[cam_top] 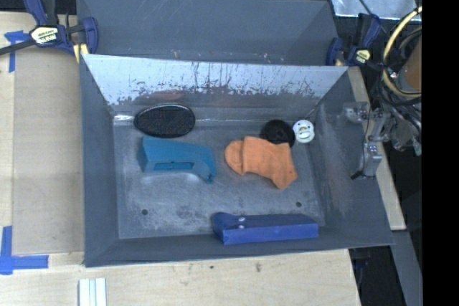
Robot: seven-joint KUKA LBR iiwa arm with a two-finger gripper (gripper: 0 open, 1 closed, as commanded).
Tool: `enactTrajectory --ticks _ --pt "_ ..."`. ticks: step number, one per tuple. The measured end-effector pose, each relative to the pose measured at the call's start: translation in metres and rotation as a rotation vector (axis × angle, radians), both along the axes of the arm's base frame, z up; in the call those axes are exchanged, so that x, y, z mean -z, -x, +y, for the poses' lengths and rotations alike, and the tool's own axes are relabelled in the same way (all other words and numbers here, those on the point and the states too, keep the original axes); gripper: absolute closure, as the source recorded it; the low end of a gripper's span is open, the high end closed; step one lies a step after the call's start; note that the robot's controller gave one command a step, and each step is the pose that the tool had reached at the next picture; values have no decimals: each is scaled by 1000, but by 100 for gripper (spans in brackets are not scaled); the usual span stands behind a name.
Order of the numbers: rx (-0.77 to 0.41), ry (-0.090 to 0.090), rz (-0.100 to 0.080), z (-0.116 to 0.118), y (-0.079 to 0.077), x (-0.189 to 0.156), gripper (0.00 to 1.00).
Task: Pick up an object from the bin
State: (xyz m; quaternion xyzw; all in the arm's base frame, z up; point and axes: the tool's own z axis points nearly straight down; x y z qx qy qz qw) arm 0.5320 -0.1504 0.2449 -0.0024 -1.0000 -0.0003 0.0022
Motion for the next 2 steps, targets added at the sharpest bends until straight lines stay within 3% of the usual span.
enactTrajectory --ticks 1,2 --pt "-4 2 -9 1 -2 -5 0" --pt "6 3 -12 37 -16 78 0"
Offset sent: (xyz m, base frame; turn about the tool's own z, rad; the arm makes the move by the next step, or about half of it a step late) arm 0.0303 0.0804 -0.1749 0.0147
